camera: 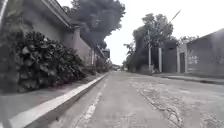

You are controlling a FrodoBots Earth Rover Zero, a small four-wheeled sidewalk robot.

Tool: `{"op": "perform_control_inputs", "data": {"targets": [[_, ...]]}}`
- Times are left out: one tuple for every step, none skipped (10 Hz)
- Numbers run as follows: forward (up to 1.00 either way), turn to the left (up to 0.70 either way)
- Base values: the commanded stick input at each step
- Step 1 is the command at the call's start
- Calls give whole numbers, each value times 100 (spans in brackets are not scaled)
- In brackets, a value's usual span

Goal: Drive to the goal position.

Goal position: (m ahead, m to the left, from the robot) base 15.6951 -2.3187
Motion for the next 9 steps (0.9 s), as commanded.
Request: {"op": "perform_control_inputs", "data": {"targets": [[70,0],[70,0],[70,0],[70,0],[70,0],[70,0],[70,0],[70,-2],[70,-30]]}}
